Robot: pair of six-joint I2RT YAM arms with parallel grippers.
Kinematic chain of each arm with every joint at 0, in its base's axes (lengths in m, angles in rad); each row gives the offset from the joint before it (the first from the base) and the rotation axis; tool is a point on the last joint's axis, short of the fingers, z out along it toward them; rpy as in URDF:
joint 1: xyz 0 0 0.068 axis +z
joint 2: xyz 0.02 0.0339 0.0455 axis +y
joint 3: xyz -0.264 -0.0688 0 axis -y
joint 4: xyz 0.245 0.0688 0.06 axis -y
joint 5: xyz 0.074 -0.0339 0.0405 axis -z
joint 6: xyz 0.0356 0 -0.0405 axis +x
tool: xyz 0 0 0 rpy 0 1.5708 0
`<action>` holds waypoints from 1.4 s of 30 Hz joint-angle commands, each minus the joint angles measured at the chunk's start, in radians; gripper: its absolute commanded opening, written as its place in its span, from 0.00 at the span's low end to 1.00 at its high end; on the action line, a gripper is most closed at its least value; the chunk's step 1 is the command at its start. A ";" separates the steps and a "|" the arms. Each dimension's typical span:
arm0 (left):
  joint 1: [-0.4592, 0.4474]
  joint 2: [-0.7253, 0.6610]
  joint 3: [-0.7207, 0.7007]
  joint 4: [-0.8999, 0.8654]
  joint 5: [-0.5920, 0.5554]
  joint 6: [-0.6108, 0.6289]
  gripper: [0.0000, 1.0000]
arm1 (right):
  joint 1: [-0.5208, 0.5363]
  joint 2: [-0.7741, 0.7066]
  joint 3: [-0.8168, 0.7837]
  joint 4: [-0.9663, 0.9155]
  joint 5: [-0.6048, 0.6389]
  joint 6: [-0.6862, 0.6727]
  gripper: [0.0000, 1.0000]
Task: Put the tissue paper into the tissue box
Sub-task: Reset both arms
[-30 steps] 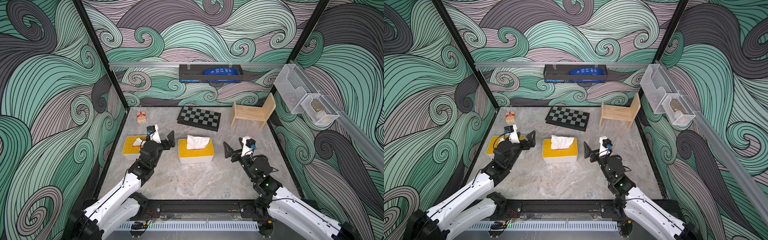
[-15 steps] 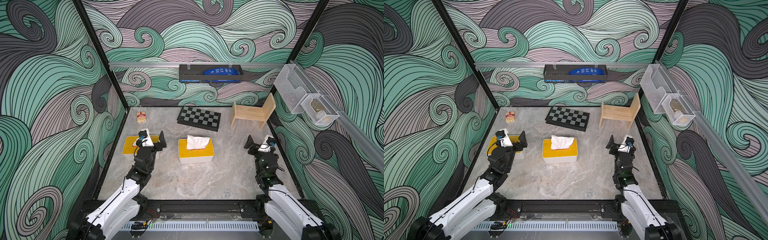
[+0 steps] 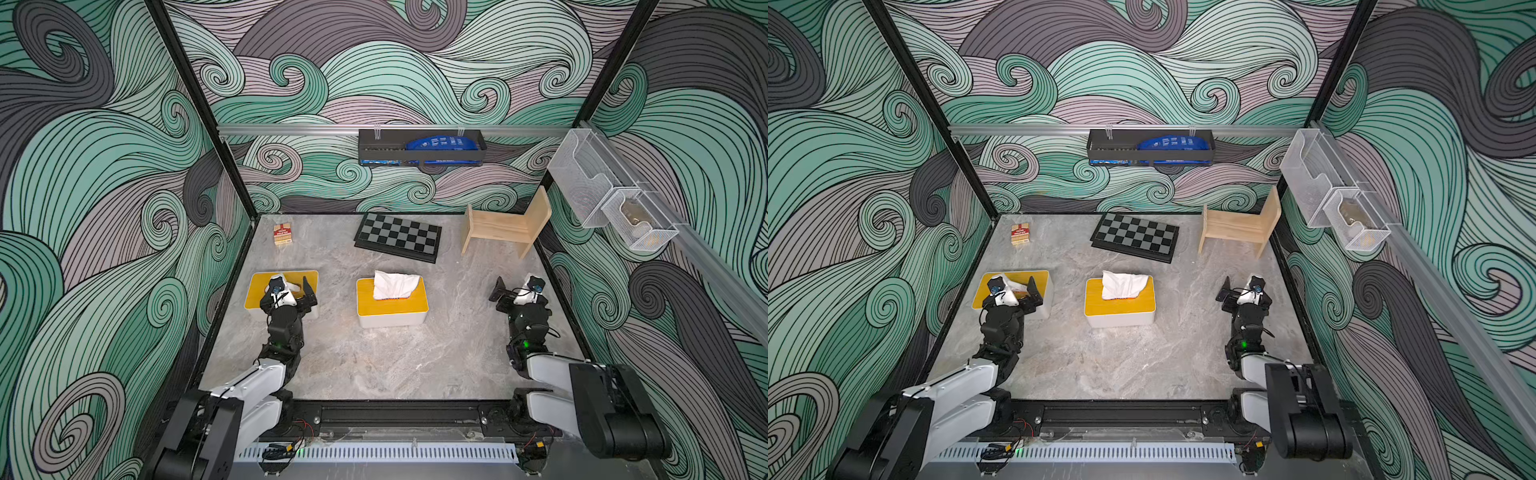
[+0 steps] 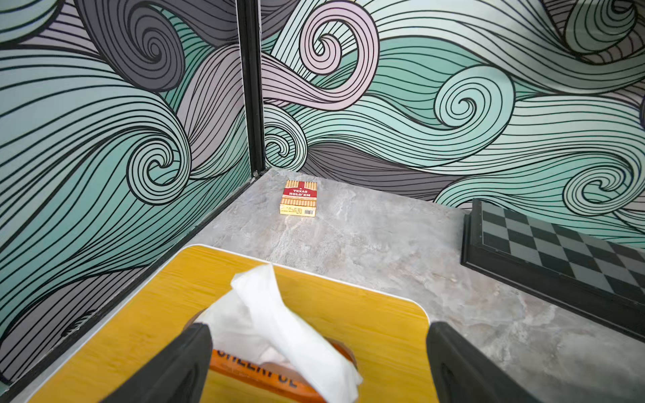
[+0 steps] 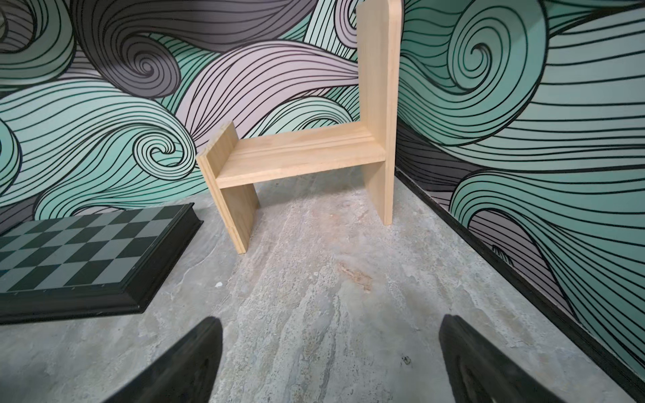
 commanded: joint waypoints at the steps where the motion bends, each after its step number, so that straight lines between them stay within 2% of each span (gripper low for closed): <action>1: 0.008 0.063 -0.007 0.195 -0.024 0.038 0.98 | -0.003 0.046 0.030 0.144 -0.063 -0.064 1.00; 5: 0.011 0.187 -0.091 0.485 0.007 0.097 0.99 | -0.003 0.094 0.044 0.186 -0.080 -0.118 1.00; 7: 0.014 0.242 -0.113 0.605 0.023 0.115 0.99 | -0.003 0.163 0.006 0.328 -0.067 -0.122 1.00; 10: 0.029 0.321 -0.109 0.689 0.077 0.123 0.99 | -0.003 0.320 -0.045 0.606 -0.083 -0.140 1.00; 12: 0.033 0.395 -0.104 0.744 0.100 0.131 0.99 | -0.003 0.271 -0.044 0.522 -0.126 -0.150 1.00; 17: 0.041 0.582 -0.112 0.968 0.143 0.169 0.98 | -0.003 0.276 0.041 0.372 -0.134 -0.152 1.00; 22: 0.042 0.530 -0.061 0.795 0.161 0.159 0.99 | -0.002 0.287 0.048 0.374 -0.115 -0.148 1.00; 27: 0.042 0.525 0.007 0.673 0.047 0.121 0.99 | -0.001 0.283 0.078 0.316 -0.111 -0.146 1.00; 29: 0.044 0.526 0.024 0.642 0.046 0.122 0.99 | -0.002 0.285 0.088 0.290 -0.115 -0.147 1.00; 42: 0.043 0.524 0.028 0.633 0.048 0.120 0.99 | -0.001 0.287 0.093 0.287 -0.117 -0.147 1.00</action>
